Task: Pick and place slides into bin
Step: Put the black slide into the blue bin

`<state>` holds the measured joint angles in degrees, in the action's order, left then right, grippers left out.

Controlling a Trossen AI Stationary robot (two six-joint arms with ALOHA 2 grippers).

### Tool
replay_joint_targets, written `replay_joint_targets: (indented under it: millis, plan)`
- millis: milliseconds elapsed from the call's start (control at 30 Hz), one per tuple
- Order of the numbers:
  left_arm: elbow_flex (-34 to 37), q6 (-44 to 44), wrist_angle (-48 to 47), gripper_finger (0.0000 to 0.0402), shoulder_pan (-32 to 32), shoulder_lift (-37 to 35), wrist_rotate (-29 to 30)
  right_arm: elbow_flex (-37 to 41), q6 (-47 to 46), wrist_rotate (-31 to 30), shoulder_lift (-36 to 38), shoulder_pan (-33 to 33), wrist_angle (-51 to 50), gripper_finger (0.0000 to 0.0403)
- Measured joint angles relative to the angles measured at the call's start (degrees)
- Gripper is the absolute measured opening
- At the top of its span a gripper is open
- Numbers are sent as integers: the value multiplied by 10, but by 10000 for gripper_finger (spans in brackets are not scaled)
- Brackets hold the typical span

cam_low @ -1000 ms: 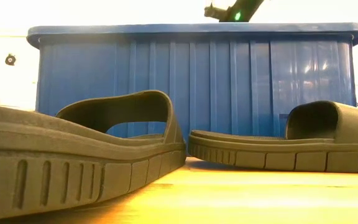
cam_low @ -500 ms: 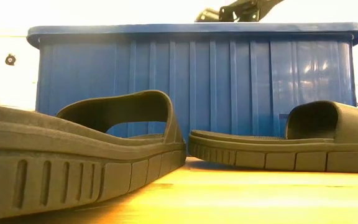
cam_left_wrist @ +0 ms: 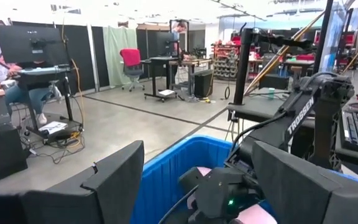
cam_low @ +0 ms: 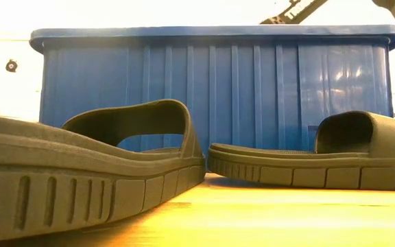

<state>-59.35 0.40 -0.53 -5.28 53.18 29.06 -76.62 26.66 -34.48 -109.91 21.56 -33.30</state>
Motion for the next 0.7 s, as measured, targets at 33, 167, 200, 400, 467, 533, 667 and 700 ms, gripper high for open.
replay_joint_targets:
  millis: [33, 167, 200, 400, 467, 533, 667, 700]
  plan:
    - [0, 0, 2, 283, 0, 0, 0, 0, 6, 0, -5, 0, 0, 9]
    - [0, 0, 3, 283, 0, -3, 0, 0, 11, 4, -25, 0, 0, 9]
    - [0, 0, 3, 283, 0, -3, 0, 0, 11, 4, -27, 0, 0, 9]
    - [0, -1, 5, 283, 0, -6, 0, 0, -9, 2, -34, 1, 0, 9]
    - [0, 0, 5, 283, 0, -6, 0, 0, -19, 2, -32, 2, -1, 11]
    - [0, 0, 5, 283, 0, -6, 0, -4, -21, 4, -31, 2, -7, 18]
    - [0, 0, 5, 283, 0, -5, 0, -12, -13, 10, -31, 3, -14, 55]
    - [0, 0, 5, 283, 0, -5, 0, -13, -13, 20, -31, 3, -15, 67]
